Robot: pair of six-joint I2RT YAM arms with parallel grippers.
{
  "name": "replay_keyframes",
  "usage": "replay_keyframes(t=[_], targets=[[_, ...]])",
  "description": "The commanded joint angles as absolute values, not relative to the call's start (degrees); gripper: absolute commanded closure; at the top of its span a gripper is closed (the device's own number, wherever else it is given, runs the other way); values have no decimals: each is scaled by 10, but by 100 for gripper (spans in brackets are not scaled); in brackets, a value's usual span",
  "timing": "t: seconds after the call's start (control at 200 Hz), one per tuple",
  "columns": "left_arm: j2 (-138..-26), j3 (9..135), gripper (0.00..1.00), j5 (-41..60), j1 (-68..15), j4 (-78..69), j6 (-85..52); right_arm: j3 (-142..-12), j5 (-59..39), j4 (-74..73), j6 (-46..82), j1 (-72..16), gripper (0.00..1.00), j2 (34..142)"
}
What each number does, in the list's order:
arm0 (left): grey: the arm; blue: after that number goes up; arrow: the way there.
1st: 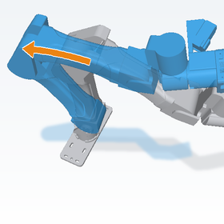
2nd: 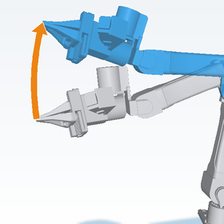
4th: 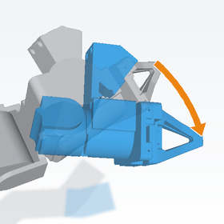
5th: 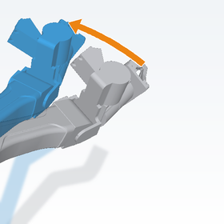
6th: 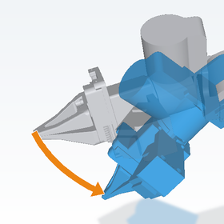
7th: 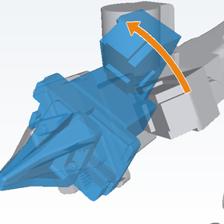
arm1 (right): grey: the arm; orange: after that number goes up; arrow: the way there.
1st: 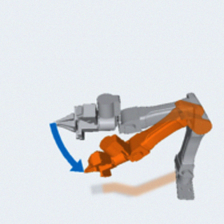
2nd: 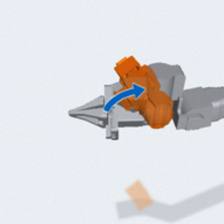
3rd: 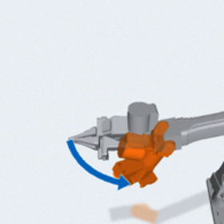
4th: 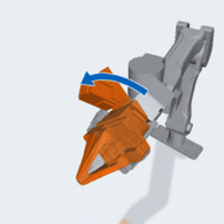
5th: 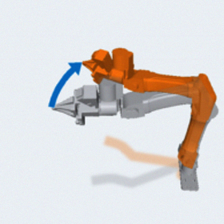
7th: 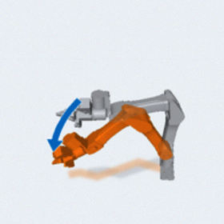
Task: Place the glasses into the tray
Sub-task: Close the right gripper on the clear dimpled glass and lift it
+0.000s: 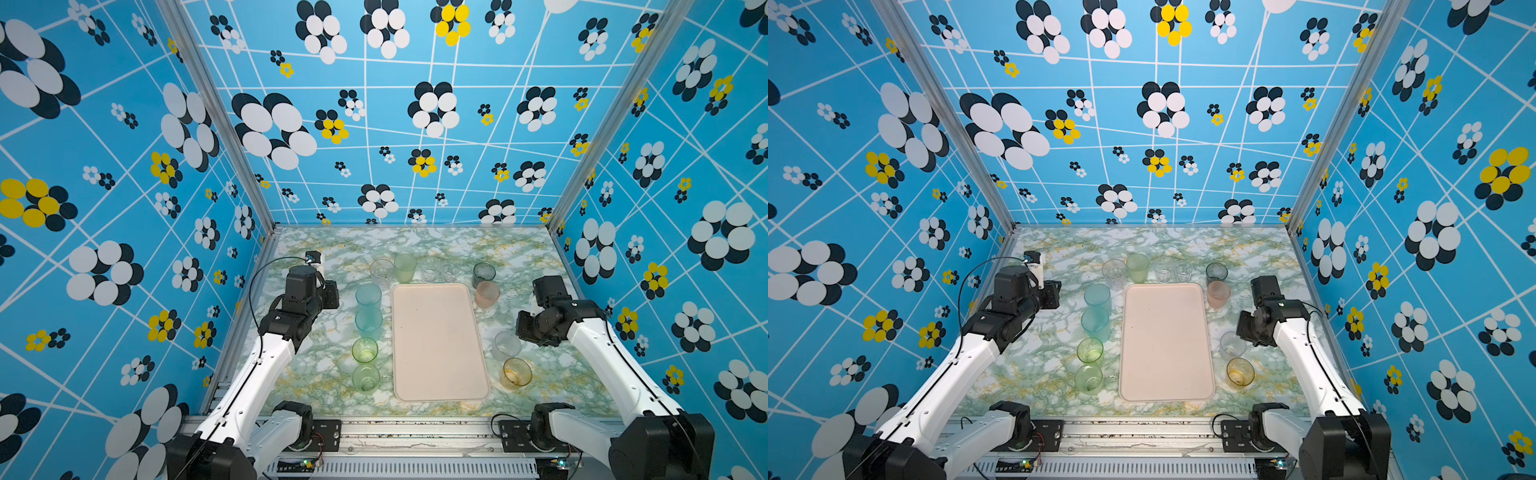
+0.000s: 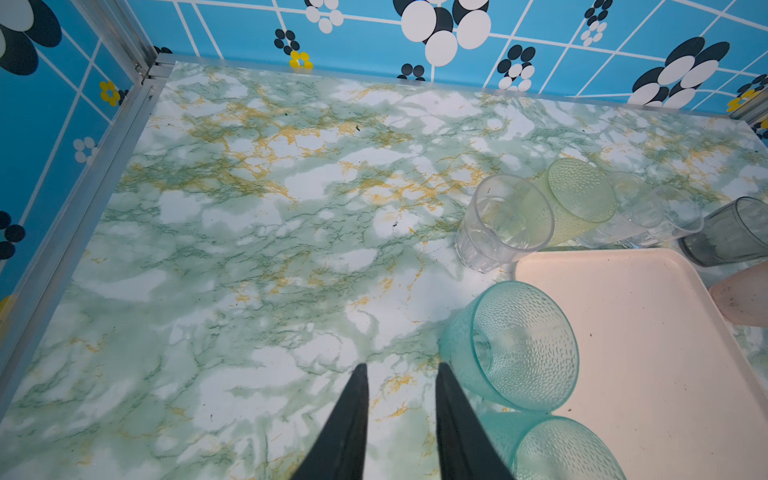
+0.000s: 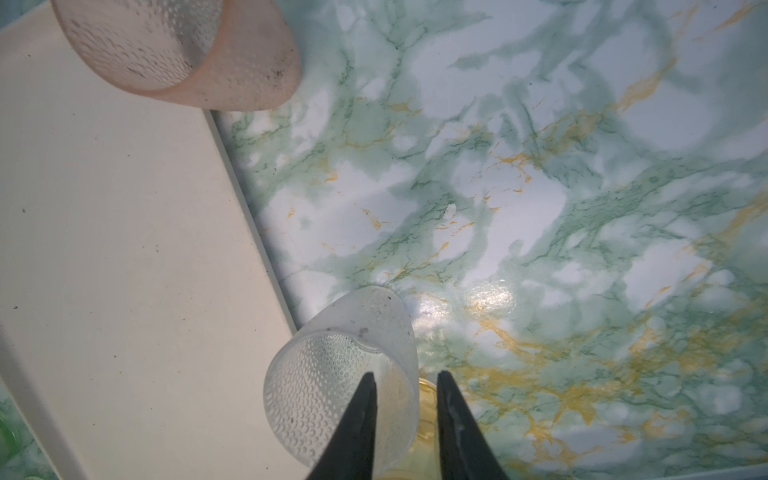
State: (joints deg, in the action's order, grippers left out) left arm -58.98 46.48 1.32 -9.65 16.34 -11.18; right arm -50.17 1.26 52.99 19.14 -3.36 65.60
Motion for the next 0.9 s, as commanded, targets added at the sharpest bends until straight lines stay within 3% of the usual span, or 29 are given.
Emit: replay_keyframes(t=[0.0,0.895], targets=[[-597,468,70,34,-87,156,-117,-495,5,546,199,-36,73,669],[-599,443,72,57,-66,131,-119,-499,-16,553,191,-39,81,735]])
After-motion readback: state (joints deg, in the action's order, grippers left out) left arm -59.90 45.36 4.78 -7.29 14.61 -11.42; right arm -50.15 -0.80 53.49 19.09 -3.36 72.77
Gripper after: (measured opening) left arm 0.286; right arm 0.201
